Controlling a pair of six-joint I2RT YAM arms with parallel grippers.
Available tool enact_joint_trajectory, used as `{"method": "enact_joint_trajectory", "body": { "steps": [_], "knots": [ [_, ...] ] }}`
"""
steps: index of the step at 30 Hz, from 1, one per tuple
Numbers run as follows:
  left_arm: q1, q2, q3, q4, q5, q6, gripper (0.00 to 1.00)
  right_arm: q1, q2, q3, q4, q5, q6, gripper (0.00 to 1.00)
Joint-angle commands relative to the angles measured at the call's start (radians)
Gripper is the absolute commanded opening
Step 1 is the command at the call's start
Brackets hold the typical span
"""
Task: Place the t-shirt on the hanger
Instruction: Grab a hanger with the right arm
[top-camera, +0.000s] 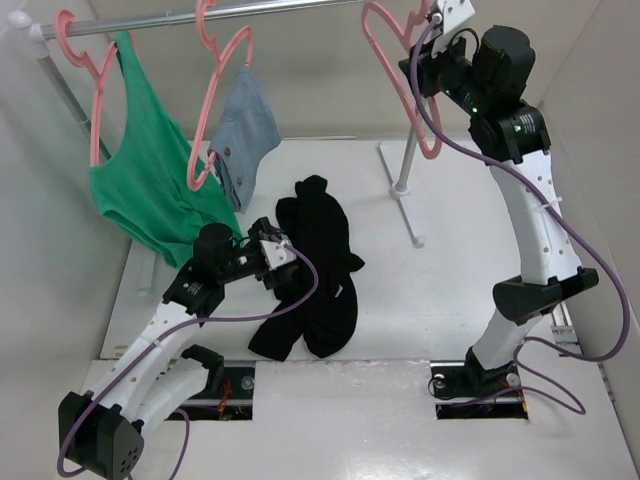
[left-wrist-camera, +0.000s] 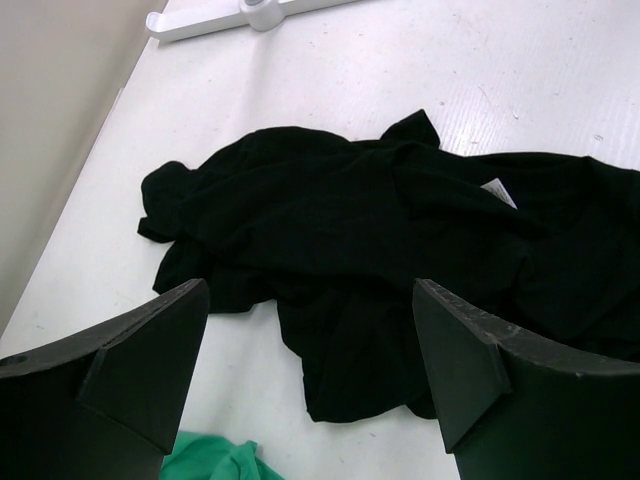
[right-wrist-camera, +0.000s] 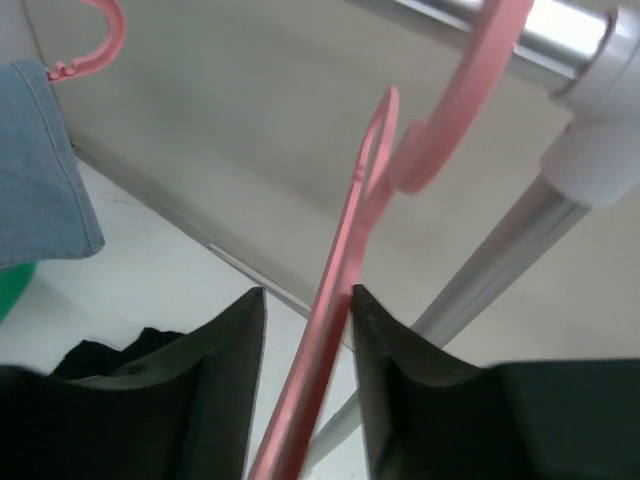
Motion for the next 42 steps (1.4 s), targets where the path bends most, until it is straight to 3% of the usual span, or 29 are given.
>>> {"method": "enact_joint_trajectory", "body": {
  "steps": [1,4,7,9,11,15,18,25,36,38,42],
  "knots": [
    [-0.005,-0.013,0.035,0.011,0.009,0.005,0.80,-0.010,-0.046,-0.044,0.026,-0.032,0.025,0.42],
    [-0.005,-0.013,0.035,0.011,0.000,0.005,0.80,-0.031,-0.055,-0.096,0.037,-0.053,0.025,0.34],
    [-0.005,-0.013,0.035,0.011,0.000,0.005,0.80,-0.051,-0.044,-0.115,0.037,-0.066,0.025,0.46],
    [-0.005,-0.013,0.035,0.011,0.000,0.005,0.80,-0.051,-0.044,-0.115,0.037,-0.080,0.025,0.43],
    [-0.005,-0.013,0.035,0.011,0.000,0.005,0.80,-0.051,-0.044,-0.115,0.037,-0.080,0.025,0.34],
    [-0.005,-0.013,0.035,0.011,0.000,0.005,0.80,-0.051,-0.056,-0.135,0.080,-0.105,0.025,0.00],
    [-0.005,-0.013,0.035,0.011,-0.010,0.005,0.78,-0.051,-0.093,-0.182,0.136,-0.146,0.025,0.00],
    [-0.005,0.019,0.044,0.022,-0.010,-0.059,0.65,-0.004,-0.219,-0.291,0.331,-0.158,0.025,0.00],
    [-0.005,0.163,0.156,-0.012,-0.045,-0.122,0.61,0.073,-0.261,-0.394,0.341,-0.183,-0.078,0.00],
    [-0.015,0.207,0.207,-0.066,-0.045,-0.087,0.61,0.073,-0.297,-0.461,0.331,-0.204,-0.078,0.00],
    [-0.083,0.307,0.308,-0.176,-0.091,-0.047,0.62,0.073,-0.455,-0.818,0.331,-0.194,-0.069,0.00]
  ]
}}
